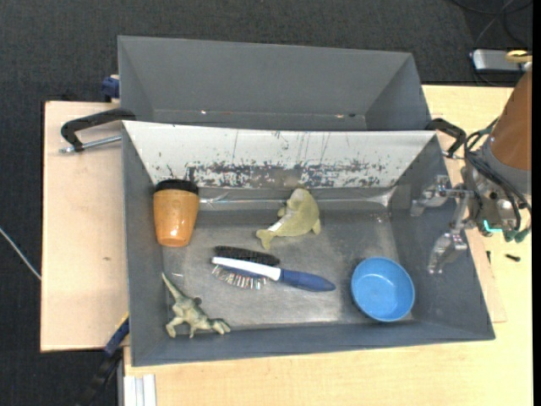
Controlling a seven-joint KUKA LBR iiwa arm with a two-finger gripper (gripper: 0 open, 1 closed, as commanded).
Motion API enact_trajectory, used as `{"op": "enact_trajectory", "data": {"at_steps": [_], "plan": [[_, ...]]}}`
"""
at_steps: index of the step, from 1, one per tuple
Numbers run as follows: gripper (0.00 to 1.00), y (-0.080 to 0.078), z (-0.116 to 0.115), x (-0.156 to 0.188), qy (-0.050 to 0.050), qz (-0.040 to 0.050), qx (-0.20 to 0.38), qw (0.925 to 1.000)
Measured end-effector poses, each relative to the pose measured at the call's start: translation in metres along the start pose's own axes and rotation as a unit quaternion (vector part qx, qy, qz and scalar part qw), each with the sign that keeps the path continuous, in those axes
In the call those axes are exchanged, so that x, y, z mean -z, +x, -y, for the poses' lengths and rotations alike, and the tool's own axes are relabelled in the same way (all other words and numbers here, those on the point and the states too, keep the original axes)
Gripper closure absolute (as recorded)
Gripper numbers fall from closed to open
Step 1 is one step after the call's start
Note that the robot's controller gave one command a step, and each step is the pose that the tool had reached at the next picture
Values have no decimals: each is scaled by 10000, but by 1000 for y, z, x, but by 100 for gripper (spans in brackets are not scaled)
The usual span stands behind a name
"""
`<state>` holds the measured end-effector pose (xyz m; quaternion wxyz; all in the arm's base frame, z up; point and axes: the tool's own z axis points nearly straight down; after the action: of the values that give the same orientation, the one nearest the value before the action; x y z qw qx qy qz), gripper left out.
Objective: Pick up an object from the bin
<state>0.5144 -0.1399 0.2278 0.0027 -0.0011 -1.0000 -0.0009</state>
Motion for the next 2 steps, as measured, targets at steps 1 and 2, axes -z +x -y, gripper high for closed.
{"op": "enact_trajectory", "data": {"at_steps": [1,2], "plan": [[0,-6,-36,-150,-7,-7,-275,9996],[100,-8,-34,-145,9,35,-280,9996]]}}
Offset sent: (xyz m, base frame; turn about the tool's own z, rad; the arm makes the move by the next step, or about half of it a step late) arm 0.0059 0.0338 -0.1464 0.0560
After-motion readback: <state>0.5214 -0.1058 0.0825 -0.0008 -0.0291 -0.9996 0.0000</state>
